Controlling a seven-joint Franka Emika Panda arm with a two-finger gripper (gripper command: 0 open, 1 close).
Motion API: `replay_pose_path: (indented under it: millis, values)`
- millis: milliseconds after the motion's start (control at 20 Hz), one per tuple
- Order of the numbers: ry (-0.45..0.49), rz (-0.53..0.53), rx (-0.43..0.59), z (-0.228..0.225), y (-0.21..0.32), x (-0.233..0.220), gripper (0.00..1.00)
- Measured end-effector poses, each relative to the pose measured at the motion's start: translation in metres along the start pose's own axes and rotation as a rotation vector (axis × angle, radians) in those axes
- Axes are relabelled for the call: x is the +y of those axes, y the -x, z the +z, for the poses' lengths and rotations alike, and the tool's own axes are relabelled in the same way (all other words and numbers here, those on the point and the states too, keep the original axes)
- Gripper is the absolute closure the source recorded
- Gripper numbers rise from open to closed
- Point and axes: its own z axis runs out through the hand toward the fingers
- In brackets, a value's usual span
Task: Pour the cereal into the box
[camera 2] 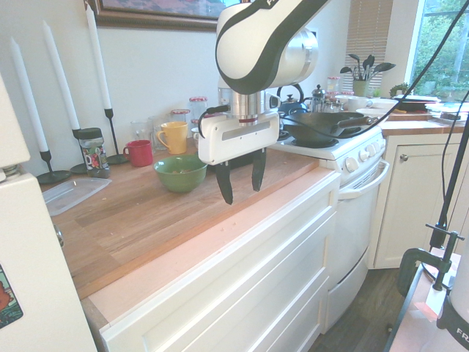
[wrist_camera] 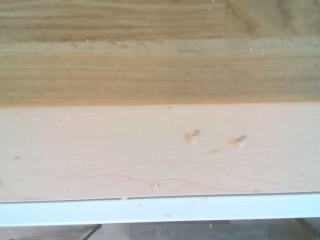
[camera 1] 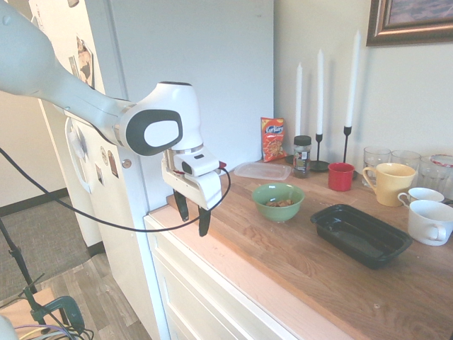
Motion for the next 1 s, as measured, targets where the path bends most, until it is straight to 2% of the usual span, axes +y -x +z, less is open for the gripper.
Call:
replay_pose_path:
  millis: [450, 750, 1000]
  values:
    - [-0.037, -0.022, 0.050, -0.020, -0.009, -0.018, 0.00]
    - [-0.070, -0.032, 0.136, -0.044, -0.039, -0.072, 0.00]
    - [-0.057, -0.059, 0.158, -0.056, -0.070, -0.126, 0.00]
